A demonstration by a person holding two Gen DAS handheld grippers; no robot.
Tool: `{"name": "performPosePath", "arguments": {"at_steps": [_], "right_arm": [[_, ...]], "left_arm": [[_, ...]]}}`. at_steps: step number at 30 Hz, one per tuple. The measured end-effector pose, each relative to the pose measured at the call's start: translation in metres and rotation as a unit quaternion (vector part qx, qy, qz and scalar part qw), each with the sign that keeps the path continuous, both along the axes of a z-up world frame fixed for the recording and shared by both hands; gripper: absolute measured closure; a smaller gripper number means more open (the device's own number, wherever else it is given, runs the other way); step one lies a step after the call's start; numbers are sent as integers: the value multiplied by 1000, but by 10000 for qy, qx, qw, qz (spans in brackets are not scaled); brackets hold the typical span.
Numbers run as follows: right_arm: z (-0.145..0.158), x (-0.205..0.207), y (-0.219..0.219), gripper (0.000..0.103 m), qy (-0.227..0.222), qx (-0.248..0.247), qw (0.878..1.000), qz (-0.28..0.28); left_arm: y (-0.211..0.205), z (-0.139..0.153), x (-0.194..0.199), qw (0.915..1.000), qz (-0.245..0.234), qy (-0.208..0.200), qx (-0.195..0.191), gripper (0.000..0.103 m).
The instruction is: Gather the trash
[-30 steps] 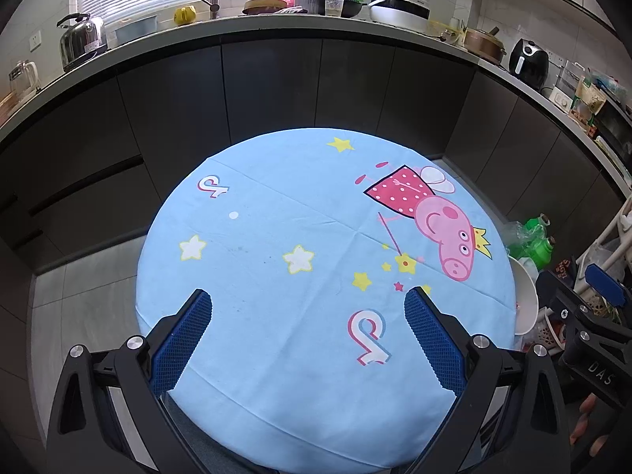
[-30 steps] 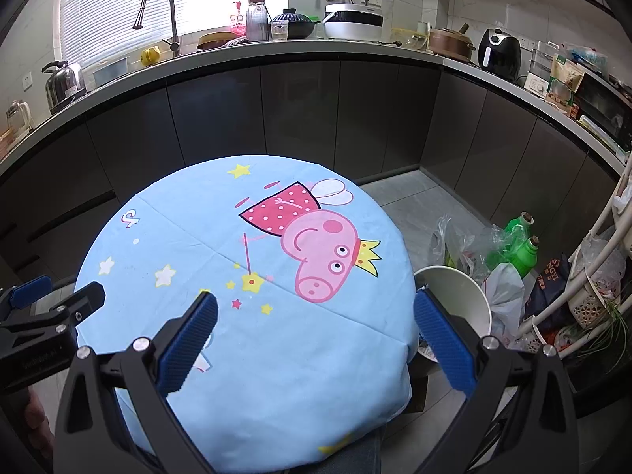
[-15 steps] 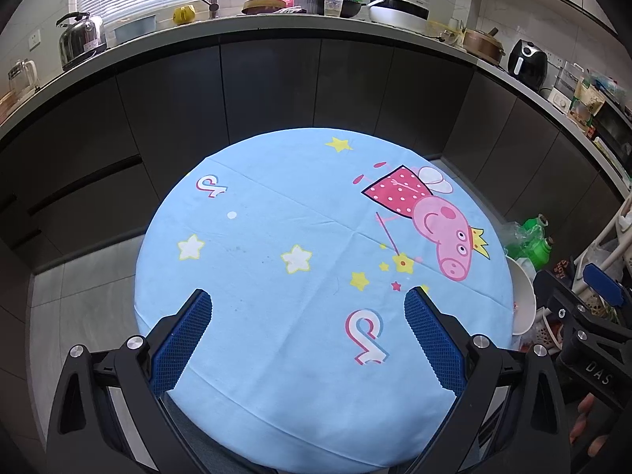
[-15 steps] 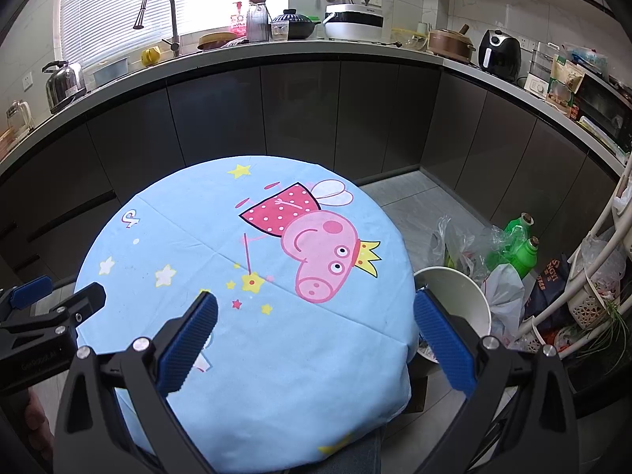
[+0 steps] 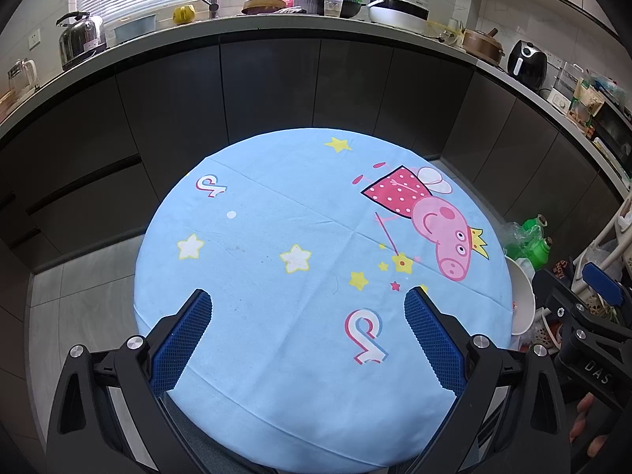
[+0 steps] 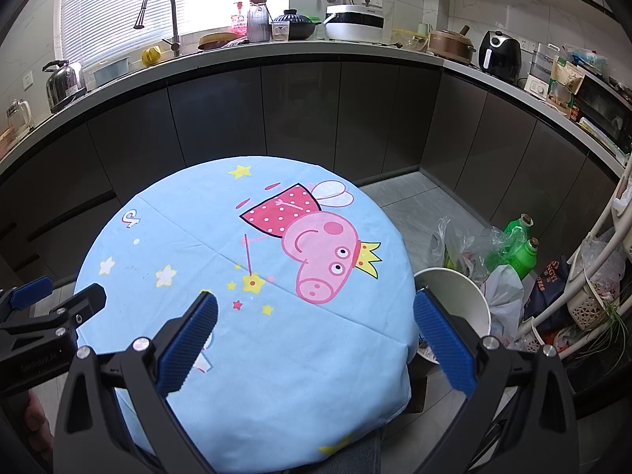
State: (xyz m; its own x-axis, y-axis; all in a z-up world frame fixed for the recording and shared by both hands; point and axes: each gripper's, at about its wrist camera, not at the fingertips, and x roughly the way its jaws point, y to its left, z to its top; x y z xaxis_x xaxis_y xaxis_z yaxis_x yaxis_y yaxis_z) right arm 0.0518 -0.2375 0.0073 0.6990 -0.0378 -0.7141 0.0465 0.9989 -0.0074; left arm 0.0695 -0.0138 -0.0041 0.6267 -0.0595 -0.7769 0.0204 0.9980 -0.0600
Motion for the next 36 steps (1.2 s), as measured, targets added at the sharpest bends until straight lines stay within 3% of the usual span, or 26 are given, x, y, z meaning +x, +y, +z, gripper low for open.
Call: {"name": "performPosePath", "arguments": {"at_steps": [36], "right_arm": [[0,1,1,3,-8,-8,10000,5]], "left_arm": [[-3,4,-2,10000,-68,-21,-27,9]]}}
